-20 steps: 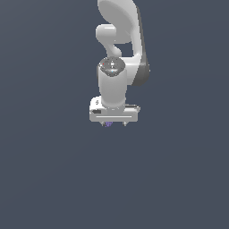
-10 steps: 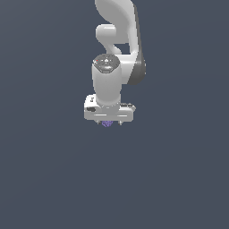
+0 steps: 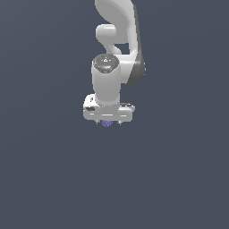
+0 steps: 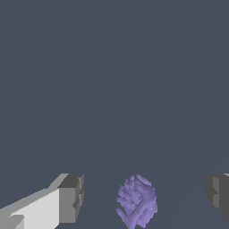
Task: Pick up the object and move it to a goal position.
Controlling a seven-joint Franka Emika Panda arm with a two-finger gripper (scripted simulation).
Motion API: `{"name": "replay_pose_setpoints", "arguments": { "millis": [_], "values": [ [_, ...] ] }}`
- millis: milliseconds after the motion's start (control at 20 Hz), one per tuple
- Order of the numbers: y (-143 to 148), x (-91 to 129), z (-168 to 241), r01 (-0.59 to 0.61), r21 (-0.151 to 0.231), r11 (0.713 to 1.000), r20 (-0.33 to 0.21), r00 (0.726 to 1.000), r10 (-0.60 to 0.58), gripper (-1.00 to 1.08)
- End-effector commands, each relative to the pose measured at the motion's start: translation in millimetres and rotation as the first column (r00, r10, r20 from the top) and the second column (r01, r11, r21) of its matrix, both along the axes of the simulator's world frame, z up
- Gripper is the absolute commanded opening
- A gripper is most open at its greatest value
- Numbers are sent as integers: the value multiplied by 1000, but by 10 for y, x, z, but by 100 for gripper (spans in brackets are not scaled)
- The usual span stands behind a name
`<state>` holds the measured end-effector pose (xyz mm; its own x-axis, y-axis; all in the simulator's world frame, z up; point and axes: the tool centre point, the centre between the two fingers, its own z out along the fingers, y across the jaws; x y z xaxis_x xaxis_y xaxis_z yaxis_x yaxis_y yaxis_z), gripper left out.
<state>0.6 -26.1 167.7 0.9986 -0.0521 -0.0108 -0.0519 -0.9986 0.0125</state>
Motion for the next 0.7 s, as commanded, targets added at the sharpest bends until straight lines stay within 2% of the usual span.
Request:
{"name": "replay_pose_setpoints", "arguments": {
  "millis": [0,400,650],
  "values": [
    [-2,-23,-25,16,1,1000,0,1000,-16,100],
    [-16,-190,-187,133,4,991,2,991,-133,100],
    [-37,-374,-345,253,7,967,4,967,-253,100]
  ]
}}
